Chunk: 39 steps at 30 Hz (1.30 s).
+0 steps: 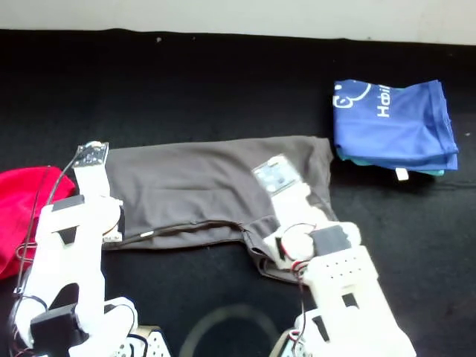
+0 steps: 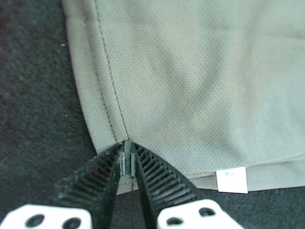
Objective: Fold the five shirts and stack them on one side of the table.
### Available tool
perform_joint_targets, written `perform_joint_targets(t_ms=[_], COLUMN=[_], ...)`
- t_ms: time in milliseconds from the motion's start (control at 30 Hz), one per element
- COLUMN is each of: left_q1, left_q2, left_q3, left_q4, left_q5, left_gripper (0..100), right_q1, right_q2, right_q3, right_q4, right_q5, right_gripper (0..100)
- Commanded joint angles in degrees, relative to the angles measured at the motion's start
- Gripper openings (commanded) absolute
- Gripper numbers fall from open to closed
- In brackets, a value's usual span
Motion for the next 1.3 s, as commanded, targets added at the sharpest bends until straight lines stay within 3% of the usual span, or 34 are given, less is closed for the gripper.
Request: perform_joint_targets(t_ms=[0, 433, 967, 1267], left_q1=[-1.5, -1.6, -1.7, -1.8], left_q2=[-0.1, -0.1, -0.1, -0.1], left_q3=[0.2, 0.3, 0.3, 0.3], left_q4=[0.0, 0.0, 0.0, 0.0], left_q5=[-0.6, -0.6, -0.6, -0.6], left_gripper=[1, 1, 1, 1], right_q1=[-5.1, -8.4, -17.1, -16.7], right_q2=[1.6, 13.8, 15.2, 15.2], right_q3=[0.8, 0.2, 0.0, -22.5], right_q4=[-2.4, -2.9, -10.2, 11.5], right_q5=[0.3, 0.4, -3.8, -3.7], right_gripper=[0.7, 0.7, 0.7, 0.7])
